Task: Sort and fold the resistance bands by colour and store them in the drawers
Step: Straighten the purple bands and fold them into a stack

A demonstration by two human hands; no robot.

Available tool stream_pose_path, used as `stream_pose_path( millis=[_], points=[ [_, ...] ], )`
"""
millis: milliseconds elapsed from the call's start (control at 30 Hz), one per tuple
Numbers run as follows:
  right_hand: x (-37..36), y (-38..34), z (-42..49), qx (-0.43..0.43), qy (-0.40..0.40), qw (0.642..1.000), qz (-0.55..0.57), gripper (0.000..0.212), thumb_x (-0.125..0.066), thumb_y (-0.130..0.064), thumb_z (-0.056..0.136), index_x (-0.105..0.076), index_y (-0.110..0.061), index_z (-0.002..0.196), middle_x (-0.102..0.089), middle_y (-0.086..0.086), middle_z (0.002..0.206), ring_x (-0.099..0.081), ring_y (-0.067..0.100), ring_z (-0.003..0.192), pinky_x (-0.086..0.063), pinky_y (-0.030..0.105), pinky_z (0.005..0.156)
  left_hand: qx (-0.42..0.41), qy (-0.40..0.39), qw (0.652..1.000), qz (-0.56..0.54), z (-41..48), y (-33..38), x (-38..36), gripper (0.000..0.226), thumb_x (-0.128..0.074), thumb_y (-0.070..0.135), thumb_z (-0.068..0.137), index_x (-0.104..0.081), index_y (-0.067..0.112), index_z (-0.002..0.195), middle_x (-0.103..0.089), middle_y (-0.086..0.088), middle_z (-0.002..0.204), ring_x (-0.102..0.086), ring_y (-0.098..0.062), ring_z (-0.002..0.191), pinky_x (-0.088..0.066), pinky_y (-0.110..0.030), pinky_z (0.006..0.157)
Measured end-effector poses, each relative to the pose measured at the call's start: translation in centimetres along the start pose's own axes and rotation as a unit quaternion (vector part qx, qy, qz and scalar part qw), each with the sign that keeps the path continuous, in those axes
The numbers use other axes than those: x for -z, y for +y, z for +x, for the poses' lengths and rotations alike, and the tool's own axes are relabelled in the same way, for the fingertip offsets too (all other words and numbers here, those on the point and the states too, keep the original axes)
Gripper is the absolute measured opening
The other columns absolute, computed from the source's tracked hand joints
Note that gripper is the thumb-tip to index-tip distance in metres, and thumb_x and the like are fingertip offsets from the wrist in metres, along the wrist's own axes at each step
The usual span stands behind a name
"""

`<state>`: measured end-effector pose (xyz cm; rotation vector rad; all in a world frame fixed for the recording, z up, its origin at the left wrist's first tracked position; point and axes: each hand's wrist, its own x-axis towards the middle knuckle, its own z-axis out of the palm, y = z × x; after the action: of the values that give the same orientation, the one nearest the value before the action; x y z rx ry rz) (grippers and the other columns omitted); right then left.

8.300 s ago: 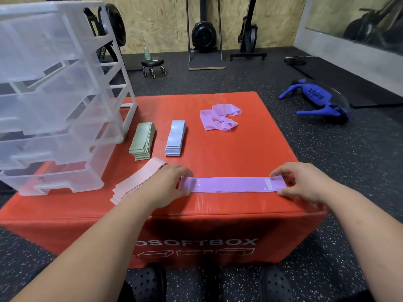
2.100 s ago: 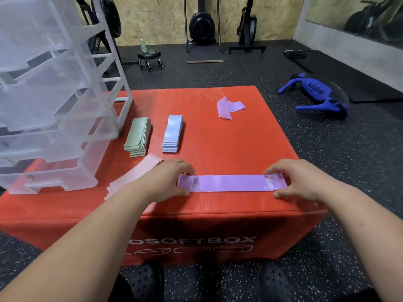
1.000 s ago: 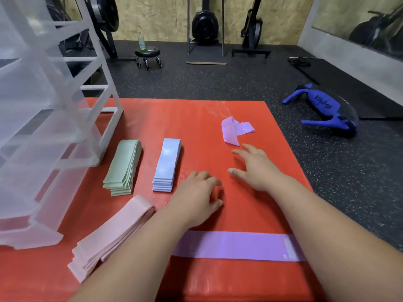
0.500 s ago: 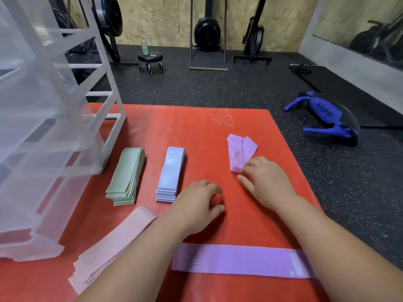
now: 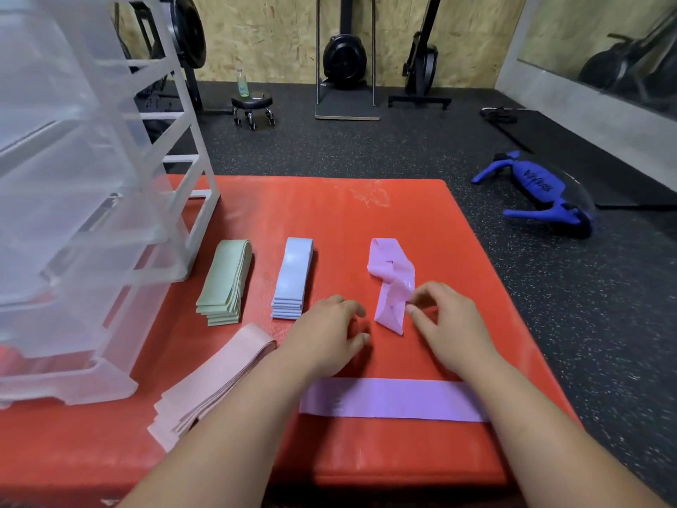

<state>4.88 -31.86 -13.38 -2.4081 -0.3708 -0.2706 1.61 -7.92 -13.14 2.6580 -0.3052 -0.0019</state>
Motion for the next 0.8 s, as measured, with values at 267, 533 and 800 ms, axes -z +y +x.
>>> stream_pose_path(
  millis=[267, 533, 800],
  points=[
    [-2.8, 0.8, 3.0, -0.081, -0.053, 0.987, -0.127, 0.029, -0.061, -0.030, 0.098, -0.069, -0.026, 0.125, -0.066, -0.005, 0.130, -0.054, 0.027, 0.119, -0.048, 0.042, 0.096, -0.001, 0.030, 1.000, -0.003, 1.3, -0.7, -0.6, 0.036, -0.066, 0.045, 0.096, -0.064, 0.030, 0.129, -0.063, 0.005, 0.114, -0.060, -0.022, 0.112, -0.053, -0.042, 0.094],
    [0.3, -2.0, 4.4, -0.009, 0.101, 0.991, -0.089, 0.018, -0.080, -0.026, 0.083, -0.068, -0.030, 0.096, -0.073, -0.014, 0.090, -0.069, 0.014, 0.087, -0.052, 0.036, 0.074, 0.039, 0.111, 0.985, -0.129, 3.0, -0.5, 0.0, 0.032, -0.067, 0.050, 0.096, -0.069, 0.032, 0.122, -0.070, 0.014, 0.112, -0.067, -0.009, 0.095, -0.056, -0.037, 0.090],
    [-0.5, -0.1, 2.3, 0.033, -0.164, 0.985, 0.036, 0.058, -0.094, -0.019, 0.065, -0.071, -0.033, 0.116, -0.072, -0.018, 0.104, -0.069, 0.001, 0.096, -0.057, 0.031, 0.091, 0.072, 0.076, 0.983, -0.152, 2.8, 0.6, -0.1, 0.037, -0.080, 0.040, 0.089, -0.069, 0.030, 0.123, -0.071, 0.015, 0.107, -0.069, -0.010, 0.093, -0.057, -0.037, 0.090]
  ],
)
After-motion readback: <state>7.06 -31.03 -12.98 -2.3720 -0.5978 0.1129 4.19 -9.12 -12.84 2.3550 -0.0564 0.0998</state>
